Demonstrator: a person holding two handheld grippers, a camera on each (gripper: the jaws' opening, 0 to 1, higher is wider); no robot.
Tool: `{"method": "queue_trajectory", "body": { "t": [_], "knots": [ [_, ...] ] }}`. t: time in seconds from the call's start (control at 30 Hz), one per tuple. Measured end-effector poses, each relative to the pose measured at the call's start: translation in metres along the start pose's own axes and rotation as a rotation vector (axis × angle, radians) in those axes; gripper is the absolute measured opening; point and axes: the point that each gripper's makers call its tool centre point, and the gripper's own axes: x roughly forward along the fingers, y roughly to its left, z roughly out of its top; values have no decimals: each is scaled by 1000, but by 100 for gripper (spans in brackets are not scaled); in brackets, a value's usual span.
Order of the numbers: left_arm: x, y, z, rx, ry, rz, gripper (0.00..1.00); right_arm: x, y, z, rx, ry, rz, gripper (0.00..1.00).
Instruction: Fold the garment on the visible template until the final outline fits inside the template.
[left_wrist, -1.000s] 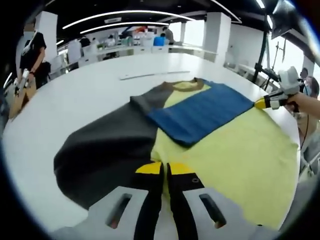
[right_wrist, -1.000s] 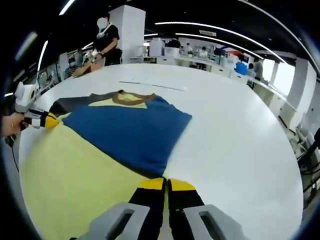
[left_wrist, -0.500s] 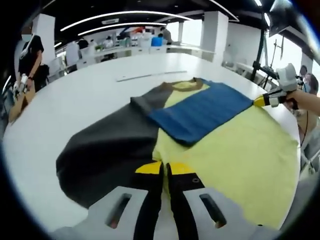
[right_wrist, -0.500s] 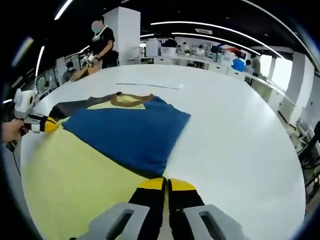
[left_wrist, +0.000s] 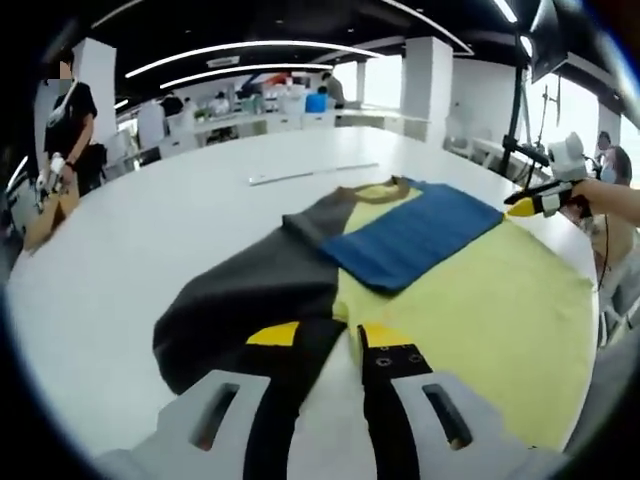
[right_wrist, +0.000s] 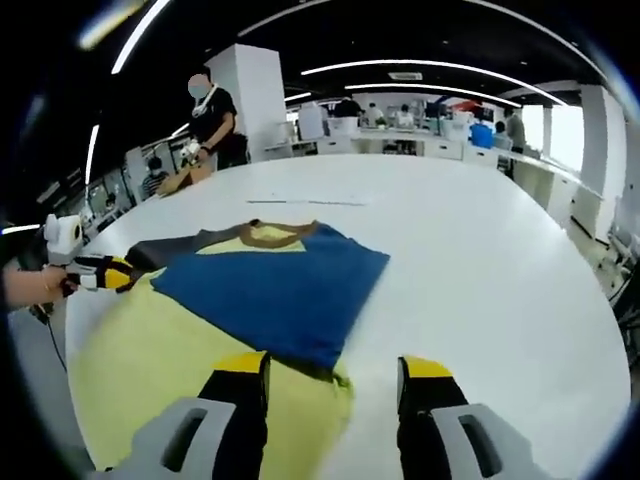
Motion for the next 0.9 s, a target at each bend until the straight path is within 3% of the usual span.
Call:
{"method": "queue_trajectory", "body": {
  "t": [0.3,0.53,0.7,0.9],
  "knots": [
    [-17,15,7,19,-58,78,48,-13,21,7,-6,-7,78,78],
    [-26,30,3,20,-59,122,61,-29,43,16,-73,-34,151,92],
    [-32,37,-1,7,-52,145,68,-40,53,21,-114,-48,189,99],
    [-39,46,-5,-25,-52,167,71,-52,61,24,-136,-58,214,99]
  ]
}}
